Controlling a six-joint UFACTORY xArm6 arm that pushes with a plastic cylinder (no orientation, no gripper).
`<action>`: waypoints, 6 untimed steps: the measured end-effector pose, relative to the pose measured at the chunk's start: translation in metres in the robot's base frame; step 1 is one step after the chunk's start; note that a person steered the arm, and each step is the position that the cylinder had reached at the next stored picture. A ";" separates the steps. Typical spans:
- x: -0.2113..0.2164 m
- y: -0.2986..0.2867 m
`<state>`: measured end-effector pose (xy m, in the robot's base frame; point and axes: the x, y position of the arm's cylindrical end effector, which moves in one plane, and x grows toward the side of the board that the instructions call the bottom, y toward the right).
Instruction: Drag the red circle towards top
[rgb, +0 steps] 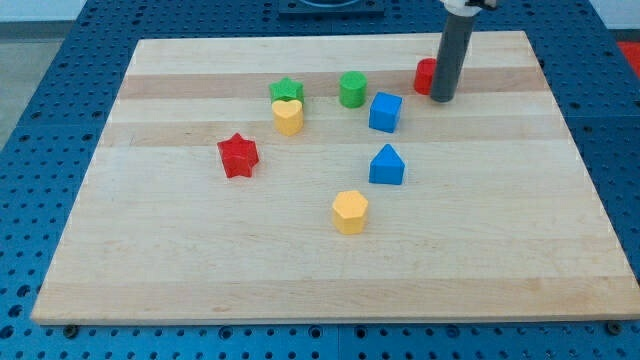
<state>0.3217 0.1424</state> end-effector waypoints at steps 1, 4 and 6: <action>-0.014 -0.002; -0.053 0.000; -0.057 -0.015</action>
